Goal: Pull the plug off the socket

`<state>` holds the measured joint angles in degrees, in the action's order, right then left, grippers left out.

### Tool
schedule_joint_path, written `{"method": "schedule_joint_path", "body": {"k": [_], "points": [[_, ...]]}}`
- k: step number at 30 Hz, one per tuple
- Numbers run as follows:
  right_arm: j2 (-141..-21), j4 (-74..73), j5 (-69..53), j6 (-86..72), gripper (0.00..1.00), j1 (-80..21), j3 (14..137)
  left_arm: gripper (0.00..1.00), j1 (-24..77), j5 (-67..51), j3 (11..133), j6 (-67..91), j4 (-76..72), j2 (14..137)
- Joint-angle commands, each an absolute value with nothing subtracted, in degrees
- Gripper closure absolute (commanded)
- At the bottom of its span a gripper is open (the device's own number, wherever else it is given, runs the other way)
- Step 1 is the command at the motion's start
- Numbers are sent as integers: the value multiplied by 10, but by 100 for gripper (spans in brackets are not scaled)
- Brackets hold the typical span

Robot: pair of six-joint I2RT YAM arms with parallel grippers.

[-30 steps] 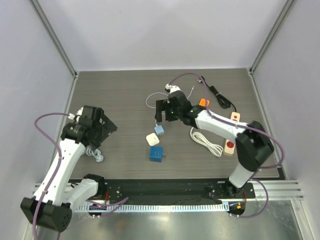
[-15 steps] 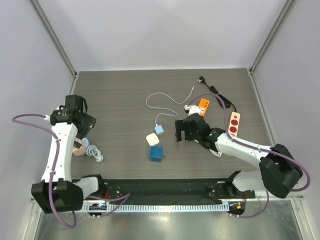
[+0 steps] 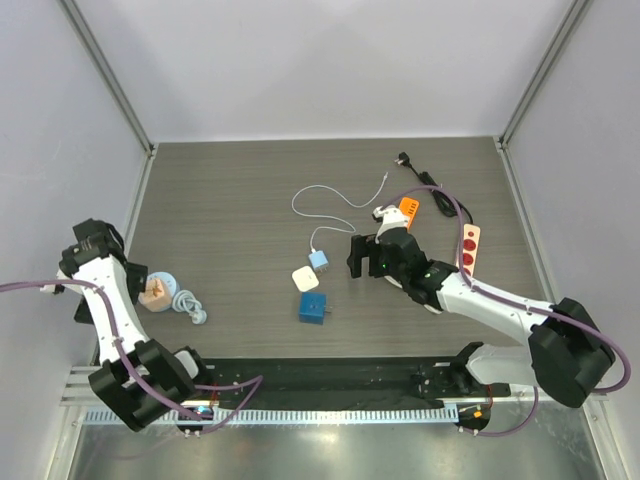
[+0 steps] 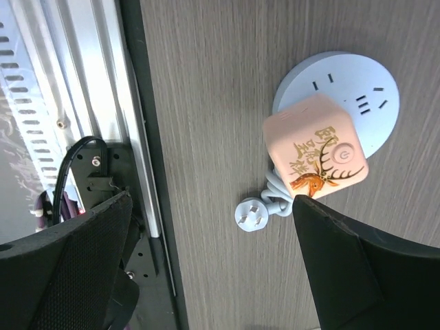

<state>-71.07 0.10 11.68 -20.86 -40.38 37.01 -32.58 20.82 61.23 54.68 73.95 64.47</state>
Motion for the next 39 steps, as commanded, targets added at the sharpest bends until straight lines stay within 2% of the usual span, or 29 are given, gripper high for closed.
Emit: {"method": "schedule_joint_path", "body": {"k": [1,6,21,30,39], "points": [[-676,34,124,-201,3,-404,362,0,-349,178,599,534,723,655],[-662,36,126,-200,3,-404,356,0,-368,136,563,555,676,670],[-658,37,117,-200,4,-404,353,0,-370,100,577,586,610,696],[-666,38,120,-200,4,-404,353,0,-369,56,570,616,583,773],[-667,39,118,-199,4,-404,353,2,-368,88,575,610,557,787]]}}
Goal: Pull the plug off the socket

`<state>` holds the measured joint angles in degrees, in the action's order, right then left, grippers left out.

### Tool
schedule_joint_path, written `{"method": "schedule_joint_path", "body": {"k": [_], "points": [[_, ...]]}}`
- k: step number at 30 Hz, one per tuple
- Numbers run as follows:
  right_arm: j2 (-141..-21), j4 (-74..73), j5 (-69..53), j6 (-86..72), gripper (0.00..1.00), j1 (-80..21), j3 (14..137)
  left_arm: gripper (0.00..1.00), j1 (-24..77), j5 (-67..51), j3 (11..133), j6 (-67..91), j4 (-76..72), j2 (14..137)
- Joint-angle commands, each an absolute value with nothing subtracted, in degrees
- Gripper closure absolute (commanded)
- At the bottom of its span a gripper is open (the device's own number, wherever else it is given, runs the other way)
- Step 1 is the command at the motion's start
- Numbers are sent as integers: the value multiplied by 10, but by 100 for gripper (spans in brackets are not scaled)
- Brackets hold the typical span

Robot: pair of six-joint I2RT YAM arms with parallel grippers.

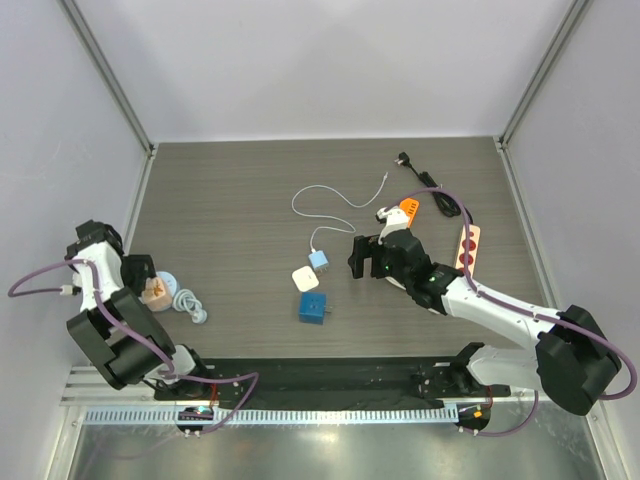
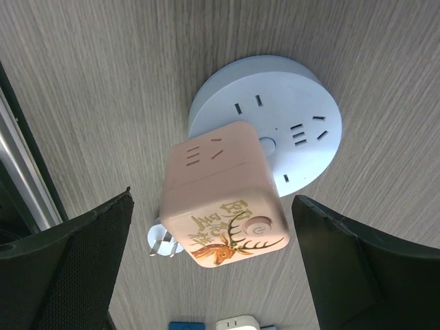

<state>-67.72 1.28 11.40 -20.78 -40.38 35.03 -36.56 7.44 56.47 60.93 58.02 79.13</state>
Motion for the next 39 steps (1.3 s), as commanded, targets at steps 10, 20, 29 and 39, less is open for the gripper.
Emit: {"method": "schedule_joint_path", "body": {"k": [10,20,29,39], "points": [[-659,38,120,-198,4,-403,351,28,-349,66,541,571,491,794],[-650,38,118,-198,4,-404,349,42,-256,41,544,533,428,816],[-654,37,116,-199,4,-404,350,41,-167,23,562,480,382,846],[-663,36,119,-195,4,-404,352,38,-58,-21,627,365,379,894]]}}
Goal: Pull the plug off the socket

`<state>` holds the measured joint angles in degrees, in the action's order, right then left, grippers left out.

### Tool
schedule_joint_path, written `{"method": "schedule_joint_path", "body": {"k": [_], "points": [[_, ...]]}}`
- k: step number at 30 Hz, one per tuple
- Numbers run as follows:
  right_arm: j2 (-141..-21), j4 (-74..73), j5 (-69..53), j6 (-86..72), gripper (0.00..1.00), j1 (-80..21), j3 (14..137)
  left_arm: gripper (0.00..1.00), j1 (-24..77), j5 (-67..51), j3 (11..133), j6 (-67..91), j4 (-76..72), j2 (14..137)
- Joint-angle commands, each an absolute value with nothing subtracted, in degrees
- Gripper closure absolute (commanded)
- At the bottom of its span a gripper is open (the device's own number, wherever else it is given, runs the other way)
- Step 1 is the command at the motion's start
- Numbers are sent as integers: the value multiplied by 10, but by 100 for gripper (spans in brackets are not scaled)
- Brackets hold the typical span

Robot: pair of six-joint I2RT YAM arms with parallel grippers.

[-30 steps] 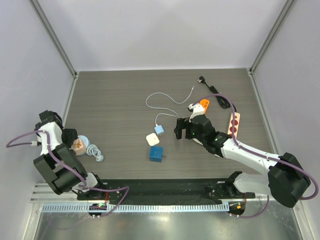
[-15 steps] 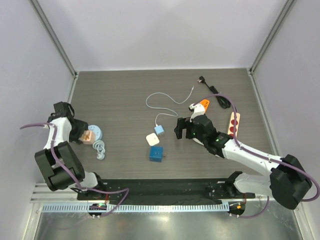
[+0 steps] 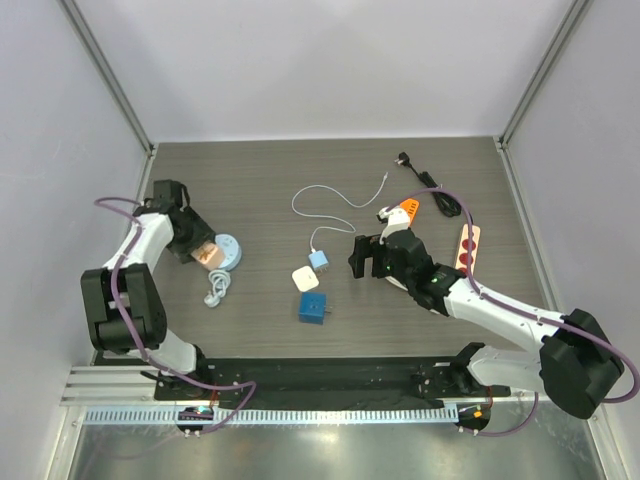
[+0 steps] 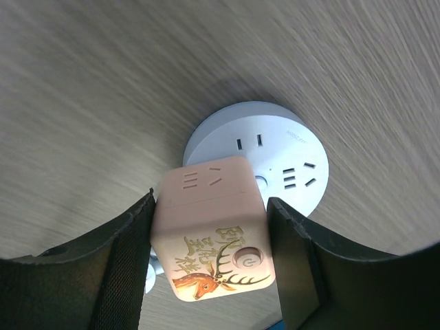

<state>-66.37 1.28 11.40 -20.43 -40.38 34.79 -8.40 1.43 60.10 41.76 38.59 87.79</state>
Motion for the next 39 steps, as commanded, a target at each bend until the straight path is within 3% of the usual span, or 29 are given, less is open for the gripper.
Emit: {"method": "schedule_joint_path", "body": {"k": [1,3,5,8,11,20,39], "points": [[-665,36,117,-195,4,-404,353,38,-50,-31,631,356,381,906],[-675,37,119,-195,4,-404,353,31,-30,-40,649,341,395,914],[-683,38,118,-195,4,-404,356,7,-9,-40,669,304,411,914],[-692,38,113,-198,4,-404,362,1,11,13,708,262,449,897],[-688,28,97,-203,4,-404,376,0,11,34,739,256,475,873],[-703,24,8,-290,4,-407,437,0,12,-47,658,265,406,853],[-955,128,-25,-410,5,-488,619,5,11,-22,658,268,418,887]]}}
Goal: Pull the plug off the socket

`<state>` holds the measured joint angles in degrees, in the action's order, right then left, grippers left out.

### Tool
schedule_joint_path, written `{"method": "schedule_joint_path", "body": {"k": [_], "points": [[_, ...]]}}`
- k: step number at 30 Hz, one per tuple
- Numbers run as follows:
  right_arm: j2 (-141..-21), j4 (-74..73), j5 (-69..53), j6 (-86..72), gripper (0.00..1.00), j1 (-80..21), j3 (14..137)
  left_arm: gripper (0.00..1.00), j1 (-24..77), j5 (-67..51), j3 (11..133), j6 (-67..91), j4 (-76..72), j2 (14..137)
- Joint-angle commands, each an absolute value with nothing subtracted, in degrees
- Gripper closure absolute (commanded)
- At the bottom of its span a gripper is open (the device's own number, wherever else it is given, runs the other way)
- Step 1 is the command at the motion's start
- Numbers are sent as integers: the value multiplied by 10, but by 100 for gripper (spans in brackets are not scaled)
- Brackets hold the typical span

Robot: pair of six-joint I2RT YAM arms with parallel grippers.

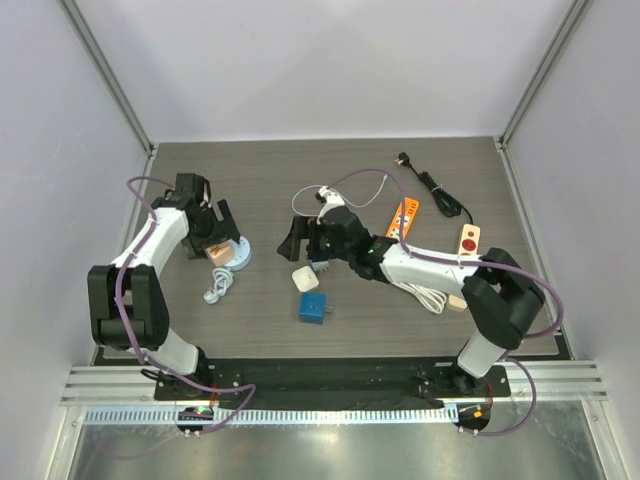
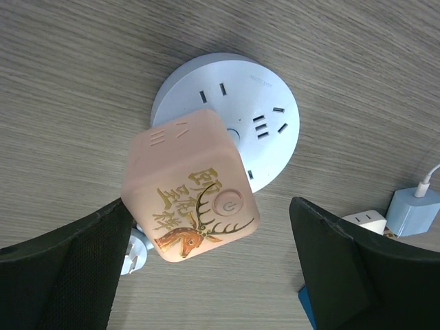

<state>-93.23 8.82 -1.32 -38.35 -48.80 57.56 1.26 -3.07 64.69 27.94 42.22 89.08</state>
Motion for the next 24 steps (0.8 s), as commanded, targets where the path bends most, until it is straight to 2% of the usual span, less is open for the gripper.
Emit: {"method": "schedule_joint_path", "body": {"k": [1,9,12,13,14,15,21,24], "points": [[-979,127,-32,-412,5,-488,628,7,11,-22,655,266,415,887],[-1087,123,-76,-436,7,-488,742,14,11,-17,663,259,424,920],[-1135,96,-94,-439,7,-489,797,23,11,-14,663,258,423,918],[-1148,93,-100,-443,7,-488,808,31,11,-18,663,258,422,918],[-1158,94,-109,-453,7,-488,818,36,11,-18,662,258,421,918],[-1177,96,-124,-460,8,-488,836,46,11,-18,662,257,421,918],[-1215,156,-158,-515,8,-489,839,75,9,-27,660,255,418,899],[-1234,175,-164,-528,7,-488,838,96,6,-34,659,258,414,882]]}}
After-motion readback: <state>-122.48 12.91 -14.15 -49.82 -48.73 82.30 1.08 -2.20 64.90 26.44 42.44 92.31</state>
